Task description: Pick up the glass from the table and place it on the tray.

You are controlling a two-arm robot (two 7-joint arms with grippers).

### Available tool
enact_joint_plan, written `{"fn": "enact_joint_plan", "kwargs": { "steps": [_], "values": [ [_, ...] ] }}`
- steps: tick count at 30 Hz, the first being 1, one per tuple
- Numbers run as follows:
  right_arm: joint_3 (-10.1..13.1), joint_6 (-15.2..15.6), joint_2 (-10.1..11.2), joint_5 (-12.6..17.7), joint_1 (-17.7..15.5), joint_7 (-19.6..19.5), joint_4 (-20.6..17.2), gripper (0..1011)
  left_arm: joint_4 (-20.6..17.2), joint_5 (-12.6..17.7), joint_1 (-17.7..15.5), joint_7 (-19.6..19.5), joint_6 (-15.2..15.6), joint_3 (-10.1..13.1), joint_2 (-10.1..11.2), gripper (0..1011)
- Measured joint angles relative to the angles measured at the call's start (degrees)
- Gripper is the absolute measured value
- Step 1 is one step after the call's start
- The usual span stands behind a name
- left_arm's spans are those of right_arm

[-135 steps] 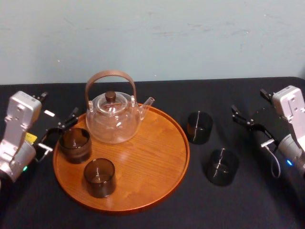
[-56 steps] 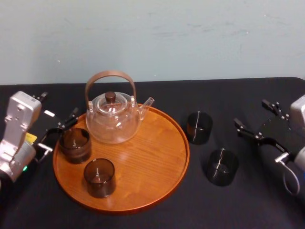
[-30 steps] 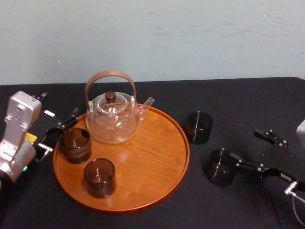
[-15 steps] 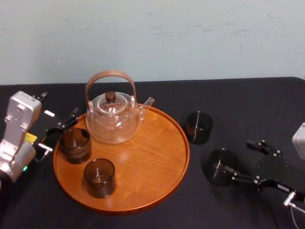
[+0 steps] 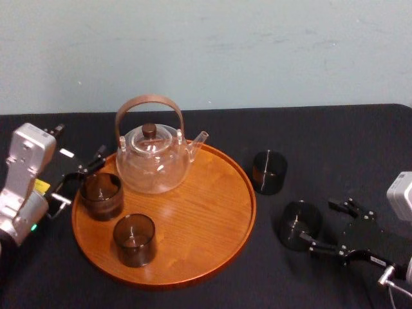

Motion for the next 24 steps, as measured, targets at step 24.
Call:
{"fn": "enact_joint_plan", "kwargs": {
  "steps": [24],
  "values": [
    [0.4, 9.1, -3.0, -0.8, 2.4, 1.9, 0.8, 1002, 0.0, 0.0, 0.0, 0.0, 0.0, 0.0, 0.0, 1001]
  ]
}}
